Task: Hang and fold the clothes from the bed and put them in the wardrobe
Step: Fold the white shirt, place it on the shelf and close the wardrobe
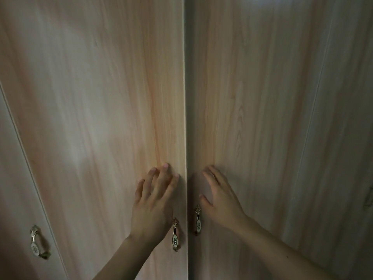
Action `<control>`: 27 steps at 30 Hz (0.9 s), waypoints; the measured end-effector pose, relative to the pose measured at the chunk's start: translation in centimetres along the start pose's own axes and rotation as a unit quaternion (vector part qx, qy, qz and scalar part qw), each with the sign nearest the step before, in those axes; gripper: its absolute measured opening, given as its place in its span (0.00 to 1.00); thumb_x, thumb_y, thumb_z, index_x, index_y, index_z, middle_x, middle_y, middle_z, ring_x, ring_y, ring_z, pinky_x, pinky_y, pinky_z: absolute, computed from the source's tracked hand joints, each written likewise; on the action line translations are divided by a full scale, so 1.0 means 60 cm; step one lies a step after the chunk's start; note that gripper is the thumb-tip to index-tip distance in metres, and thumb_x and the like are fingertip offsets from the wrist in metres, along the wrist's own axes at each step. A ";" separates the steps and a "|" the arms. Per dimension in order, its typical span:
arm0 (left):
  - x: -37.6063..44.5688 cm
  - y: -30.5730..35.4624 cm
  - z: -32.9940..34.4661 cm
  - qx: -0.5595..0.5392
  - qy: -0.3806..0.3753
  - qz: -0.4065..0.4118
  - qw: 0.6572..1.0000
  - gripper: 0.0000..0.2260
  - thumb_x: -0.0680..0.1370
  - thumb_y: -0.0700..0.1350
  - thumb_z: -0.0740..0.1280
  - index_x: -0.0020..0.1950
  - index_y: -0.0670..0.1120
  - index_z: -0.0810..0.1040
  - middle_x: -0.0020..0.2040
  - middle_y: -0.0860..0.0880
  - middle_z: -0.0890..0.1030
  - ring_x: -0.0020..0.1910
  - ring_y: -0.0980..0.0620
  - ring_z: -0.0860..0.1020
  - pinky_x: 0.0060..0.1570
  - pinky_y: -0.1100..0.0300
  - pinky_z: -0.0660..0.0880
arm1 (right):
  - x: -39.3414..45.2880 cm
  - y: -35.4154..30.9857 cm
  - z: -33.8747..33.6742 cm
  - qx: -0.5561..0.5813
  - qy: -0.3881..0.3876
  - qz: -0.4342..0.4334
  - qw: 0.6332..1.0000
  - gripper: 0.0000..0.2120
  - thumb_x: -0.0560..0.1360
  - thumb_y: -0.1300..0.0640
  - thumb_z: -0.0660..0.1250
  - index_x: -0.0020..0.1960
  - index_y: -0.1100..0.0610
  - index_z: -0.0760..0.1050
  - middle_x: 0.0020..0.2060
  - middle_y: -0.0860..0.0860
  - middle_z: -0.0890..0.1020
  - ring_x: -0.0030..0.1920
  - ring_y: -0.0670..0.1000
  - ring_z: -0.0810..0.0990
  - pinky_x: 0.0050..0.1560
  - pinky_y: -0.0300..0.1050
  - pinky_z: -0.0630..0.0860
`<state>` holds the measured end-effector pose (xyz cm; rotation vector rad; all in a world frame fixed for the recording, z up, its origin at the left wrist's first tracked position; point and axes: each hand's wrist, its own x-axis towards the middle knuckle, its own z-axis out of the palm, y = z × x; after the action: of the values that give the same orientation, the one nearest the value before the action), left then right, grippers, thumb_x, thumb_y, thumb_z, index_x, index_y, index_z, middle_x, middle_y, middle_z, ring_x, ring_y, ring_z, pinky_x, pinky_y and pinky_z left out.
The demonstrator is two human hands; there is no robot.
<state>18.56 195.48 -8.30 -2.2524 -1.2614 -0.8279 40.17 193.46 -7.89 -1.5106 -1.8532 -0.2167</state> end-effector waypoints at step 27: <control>0.043 -0.010 0.099 0.068 0.066 -0.037 0.995 0.43 0.65 0.38 0.79 0.78 0.50 0.65 0.80 0.45 0.59 0.77 0.38 0.60 0.69 0.37 0.64 | 0.053 0.041 0.055 -0.170 0.074 -0.046 0.982 0.52 0.61 0.65 0.78 0.79 0.54 0.57 0.80 0.59 0.51 0.79 0.61 0.49 0.73 0.63 0.54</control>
<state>20.83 201.02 -10.82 -2.0207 -1.3042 -0.8747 40.86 198.47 -9.06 -1.5843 -1.8333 -0.7014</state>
